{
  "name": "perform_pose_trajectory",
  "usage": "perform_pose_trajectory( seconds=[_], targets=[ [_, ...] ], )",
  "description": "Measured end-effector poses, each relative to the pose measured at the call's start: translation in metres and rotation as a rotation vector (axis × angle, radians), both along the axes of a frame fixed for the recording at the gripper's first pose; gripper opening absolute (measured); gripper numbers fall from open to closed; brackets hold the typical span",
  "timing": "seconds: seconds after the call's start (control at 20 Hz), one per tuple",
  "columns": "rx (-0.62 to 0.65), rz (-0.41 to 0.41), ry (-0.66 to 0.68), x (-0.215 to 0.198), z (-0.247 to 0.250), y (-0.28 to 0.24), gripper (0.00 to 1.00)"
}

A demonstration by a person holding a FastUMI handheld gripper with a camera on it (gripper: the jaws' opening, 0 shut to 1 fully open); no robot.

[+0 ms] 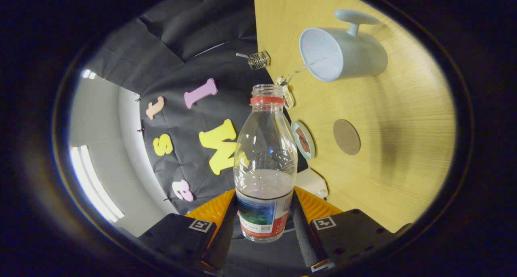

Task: Take the bottle from table, then pour the juice into the cup, finally place the bottle on the coaster

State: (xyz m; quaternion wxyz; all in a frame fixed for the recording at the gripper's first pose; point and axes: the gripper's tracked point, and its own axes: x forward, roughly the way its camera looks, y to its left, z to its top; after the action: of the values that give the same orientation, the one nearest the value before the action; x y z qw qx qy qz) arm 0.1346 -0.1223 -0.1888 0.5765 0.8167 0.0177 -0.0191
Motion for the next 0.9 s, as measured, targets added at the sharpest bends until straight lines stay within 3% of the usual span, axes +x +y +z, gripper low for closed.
perform_pose_trajectory(
  seconds=[0.9],
  targets=[
    [0.111, -0.029, -0.046, 0.011, 0.028, -0.007, 0.75]
  ],
)
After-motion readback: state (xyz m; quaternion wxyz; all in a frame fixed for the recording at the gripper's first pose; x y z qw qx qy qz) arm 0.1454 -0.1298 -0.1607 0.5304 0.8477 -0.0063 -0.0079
